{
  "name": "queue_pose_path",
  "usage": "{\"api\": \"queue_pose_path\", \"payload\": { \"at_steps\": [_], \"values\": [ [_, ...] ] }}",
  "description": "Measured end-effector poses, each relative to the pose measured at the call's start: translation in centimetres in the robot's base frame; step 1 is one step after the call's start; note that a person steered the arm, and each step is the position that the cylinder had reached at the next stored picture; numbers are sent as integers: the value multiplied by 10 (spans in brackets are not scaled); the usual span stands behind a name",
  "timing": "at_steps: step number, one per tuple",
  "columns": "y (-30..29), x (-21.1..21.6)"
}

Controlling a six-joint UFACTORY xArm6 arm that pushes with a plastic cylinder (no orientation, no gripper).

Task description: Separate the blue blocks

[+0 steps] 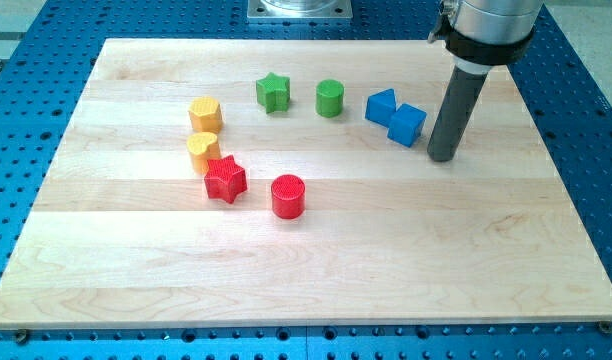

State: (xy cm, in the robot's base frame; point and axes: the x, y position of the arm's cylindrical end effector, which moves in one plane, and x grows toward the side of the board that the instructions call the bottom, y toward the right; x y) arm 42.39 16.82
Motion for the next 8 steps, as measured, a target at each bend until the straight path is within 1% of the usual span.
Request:
{"api": "queue_pose_path", "payload": {
  "at_steps": [1,2,3,4,5,6,8],
  "values": [
    [37,-6],
    [68,-59],
    [62,-85],
    [37,-88],
    [-7,-78],
    [-46,-40],
    [-79,27]
  ]
}}
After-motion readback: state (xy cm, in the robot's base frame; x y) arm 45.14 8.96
